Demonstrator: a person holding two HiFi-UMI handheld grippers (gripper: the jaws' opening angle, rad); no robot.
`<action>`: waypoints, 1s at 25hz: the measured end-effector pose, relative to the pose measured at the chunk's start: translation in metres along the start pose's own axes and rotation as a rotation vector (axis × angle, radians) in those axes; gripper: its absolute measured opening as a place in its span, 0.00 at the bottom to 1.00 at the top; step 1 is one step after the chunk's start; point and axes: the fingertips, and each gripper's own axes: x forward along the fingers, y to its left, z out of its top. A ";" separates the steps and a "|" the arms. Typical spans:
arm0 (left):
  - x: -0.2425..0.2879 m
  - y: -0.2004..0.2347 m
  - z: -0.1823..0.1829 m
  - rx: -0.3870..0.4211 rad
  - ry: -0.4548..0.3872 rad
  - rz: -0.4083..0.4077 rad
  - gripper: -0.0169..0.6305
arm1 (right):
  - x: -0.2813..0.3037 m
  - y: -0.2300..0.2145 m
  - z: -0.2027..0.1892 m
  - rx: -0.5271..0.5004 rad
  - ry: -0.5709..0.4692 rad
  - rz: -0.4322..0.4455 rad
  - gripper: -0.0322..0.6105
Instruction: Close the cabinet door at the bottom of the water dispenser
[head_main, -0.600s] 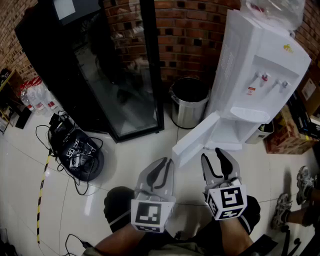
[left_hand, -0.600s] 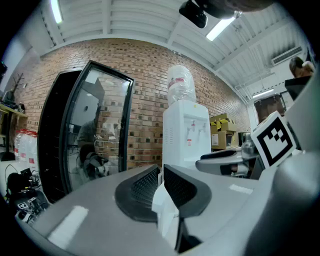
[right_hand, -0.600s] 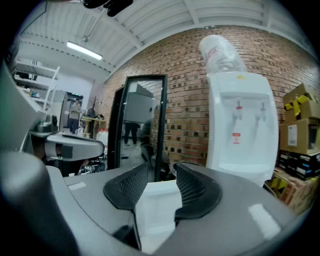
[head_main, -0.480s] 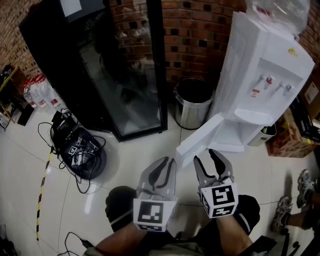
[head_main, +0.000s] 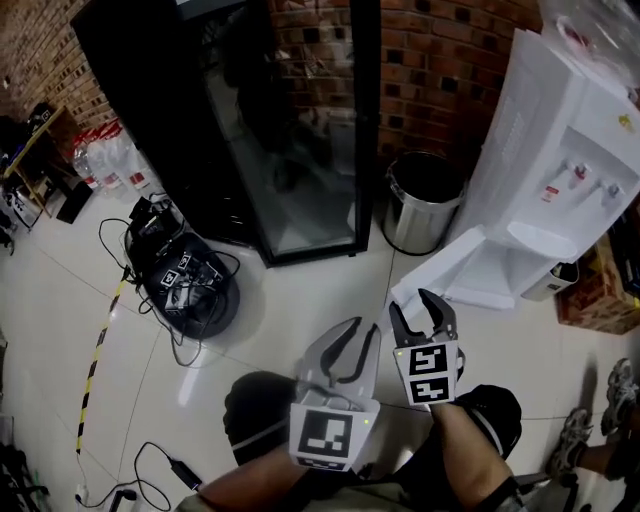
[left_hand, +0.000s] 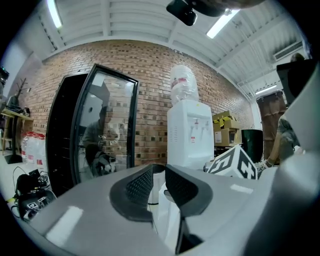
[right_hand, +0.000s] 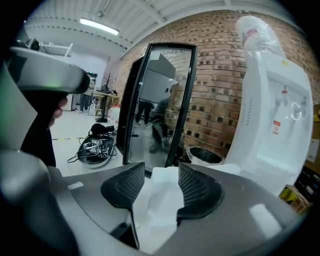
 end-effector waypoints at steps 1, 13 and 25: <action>0.000 0.001 -0.002 0.000 0.011 0.009 0.11 | 0.005 -0.001 -0.004 -0.005 0.013 -0.001 0.37; 0.000 0.006 -0.015 -0.014 0.046 0.034 0.11 | 0.025 0.006 -0.017 -0.187 0.062 -0.016 0.25; 0.024 -0.016 -0.015 -0.020 0.025 -0.013 0.11 | -0.040 -0.012 -0.057 -0.177 0.170 0.007 0.25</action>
